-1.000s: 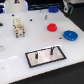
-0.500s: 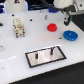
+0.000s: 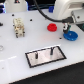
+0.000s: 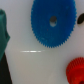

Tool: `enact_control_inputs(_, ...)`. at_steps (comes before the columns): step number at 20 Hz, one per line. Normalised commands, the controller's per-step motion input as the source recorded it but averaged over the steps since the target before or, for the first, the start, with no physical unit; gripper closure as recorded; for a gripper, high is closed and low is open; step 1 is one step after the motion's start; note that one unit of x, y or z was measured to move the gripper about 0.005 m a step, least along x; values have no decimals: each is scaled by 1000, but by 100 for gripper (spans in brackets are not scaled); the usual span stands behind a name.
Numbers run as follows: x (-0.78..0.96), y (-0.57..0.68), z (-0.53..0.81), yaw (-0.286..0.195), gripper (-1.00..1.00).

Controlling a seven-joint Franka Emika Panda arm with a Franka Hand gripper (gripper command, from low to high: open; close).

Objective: Insert the blue gear onto the right peg, followed by the red gear

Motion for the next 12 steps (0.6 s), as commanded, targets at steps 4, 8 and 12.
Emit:
enact_control_inputs(4, -94, -31, -349, 0, -100)
enact_control_inputs(8, -209, -79, -259, 0, -100)
enact_control_inputs(12, -324, -79, -184, 0, 100)
